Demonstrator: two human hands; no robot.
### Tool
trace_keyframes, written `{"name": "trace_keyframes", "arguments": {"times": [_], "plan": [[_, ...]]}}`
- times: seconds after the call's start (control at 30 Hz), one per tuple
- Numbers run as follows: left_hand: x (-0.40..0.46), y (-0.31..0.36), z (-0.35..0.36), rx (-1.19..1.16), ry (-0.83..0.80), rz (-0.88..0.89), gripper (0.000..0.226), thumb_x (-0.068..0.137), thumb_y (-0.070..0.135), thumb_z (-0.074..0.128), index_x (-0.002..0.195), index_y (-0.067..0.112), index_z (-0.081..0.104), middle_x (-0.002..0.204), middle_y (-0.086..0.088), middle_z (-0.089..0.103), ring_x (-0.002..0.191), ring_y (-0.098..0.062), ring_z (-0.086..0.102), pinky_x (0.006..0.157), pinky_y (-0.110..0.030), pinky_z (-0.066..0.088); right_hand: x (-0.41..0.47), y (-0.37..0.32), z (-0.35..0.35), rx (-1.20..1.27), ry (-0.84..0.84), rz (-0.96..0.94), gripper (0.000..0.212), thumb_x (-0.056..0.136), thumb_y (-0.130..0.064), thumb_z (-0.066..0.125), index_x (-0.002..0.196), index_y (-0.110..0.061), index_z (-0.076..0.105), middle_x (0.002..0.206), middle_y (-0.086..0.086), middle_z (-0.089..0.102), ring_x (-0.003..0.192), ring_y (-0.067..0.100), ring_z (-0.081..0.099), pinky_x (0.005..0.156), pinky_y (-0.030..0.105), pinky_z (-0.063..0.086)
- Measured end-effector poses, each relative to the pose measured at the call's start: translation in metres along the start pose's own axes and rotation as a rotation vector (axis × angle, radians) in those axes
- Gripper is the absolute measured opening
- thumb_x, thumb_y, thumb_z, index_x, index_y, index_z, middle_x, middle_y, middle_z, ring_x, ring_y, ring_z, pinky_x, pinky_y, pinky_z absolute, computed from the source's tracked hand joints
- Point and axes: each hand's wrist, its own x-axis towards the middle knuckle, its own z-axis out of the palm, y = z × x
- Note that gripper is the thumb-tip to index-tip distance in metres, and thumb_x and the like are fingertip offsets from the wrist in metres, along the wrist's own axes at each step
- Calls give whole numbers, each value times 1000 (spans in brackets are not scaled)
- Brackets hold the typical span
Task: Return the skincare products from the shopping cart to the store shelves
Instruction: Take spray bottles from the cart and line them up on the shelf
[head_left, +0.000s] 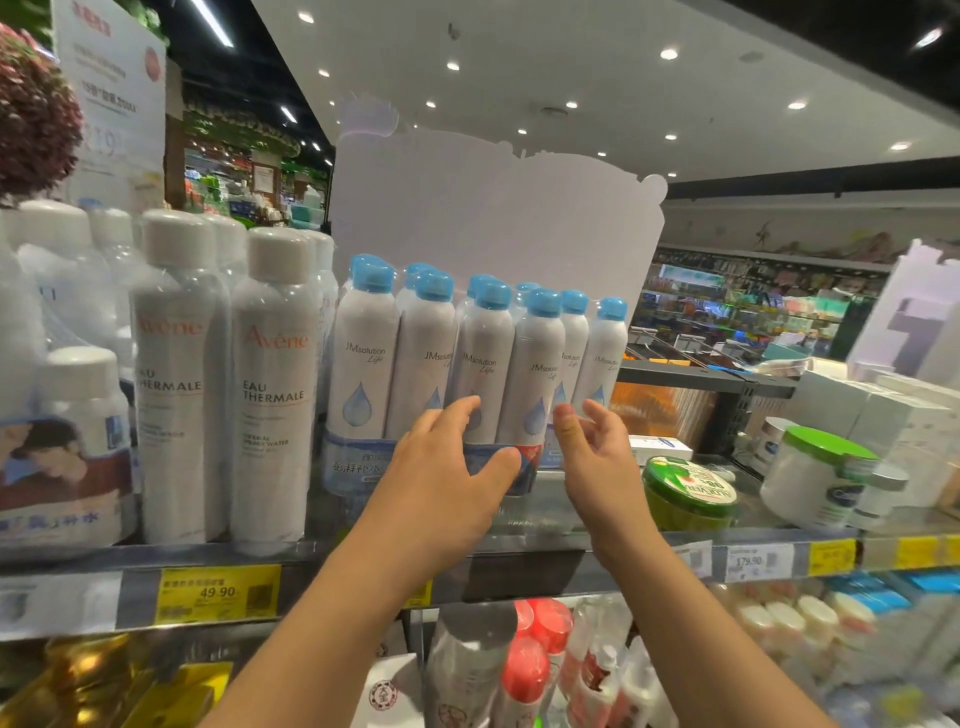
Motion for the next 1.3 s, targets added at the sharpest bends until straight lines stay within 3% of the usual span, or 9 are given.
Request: {"name": "trace_keyframes", "arguments": {"times": [0.13,0.2,0.27,0.47,0.73,0.87,1.0,1.13,1.3], "plan": [[-10,3,7,-131,8,71,67,87,62,51,150,41,39,146,17,44,133,-5,44,113,-39,42,-20,0,-12,89,81,9,69,83,-64,55,137,-21,55,122,-8,65,118,11,62,103,41,53],[-17,4,12,-232,22,119,50,90,60,52,138,47,46,136,21,50,122,5,49,102,-26,46,-31,3,-19,170,112,22,47,91,-54,56,126,-23,60,123,-2,68,118,13,64,97,39,54],[-23,4,20,-313,25,161,36,93,57,54,129,50,51,129,23,54,115,10,52,91,-16,47,-43,8,-27,218,148,28,42,88,-53,57,120,-25,61,122,1,69,118,15,66,95,38,55],[-44,8,55,-475,-115,227,46,87,50,57,133,43,57,126,22,61,116,8,56,84,-5,47,-87,18,-56,232,277,15,48,87,-52,57,122,-20,65,118,4,73,114,14,69,98,39,54],[-64,24,117,-630,-331,229,48,84,49,61,132,39,60,123,19,64,112,4,60,80,-6,47,-138,26,-116,158,451,70,49,85,-52,54,119,-19,67,115,5,75,109,17,71,85,29,57],[-76,36,150,-657,-439,242,52,79,60,61,129,44,60,120,21,65,109,2,61,83,-14,49,-164,30,-145,73,565,87,47,86,-53,55,118,-22,69,115,2,75,110,17,71,95,38,54],[-93,56,183,-700,-568,258,49,83,54,61,131,44,58,122,22,63,111,2,60,87,-25,53,-194,36,-183,7,685,118,35,95,-57,60,112,-28,71,112,2,76,110,20,70,100,46,53],[-118,79,216,-738,-665,266,52,76,64,59,125,46,59,121,22,63,109,4,60,84,-21,52,-229,41,-221,-28,782,151,37,90,-54,53,111,-31,72,113,-1,76,109,16,70,100,44,52],[-152,110,260,-733,-774,269,42,82,49,62,124,42,62,116,20,67,106,4,61,85,-23,52,-270,46,-264,-36,892,193,32,95,-56,58,108,-33,76,114,-3,77,111,14,69,96,39,49]]}}
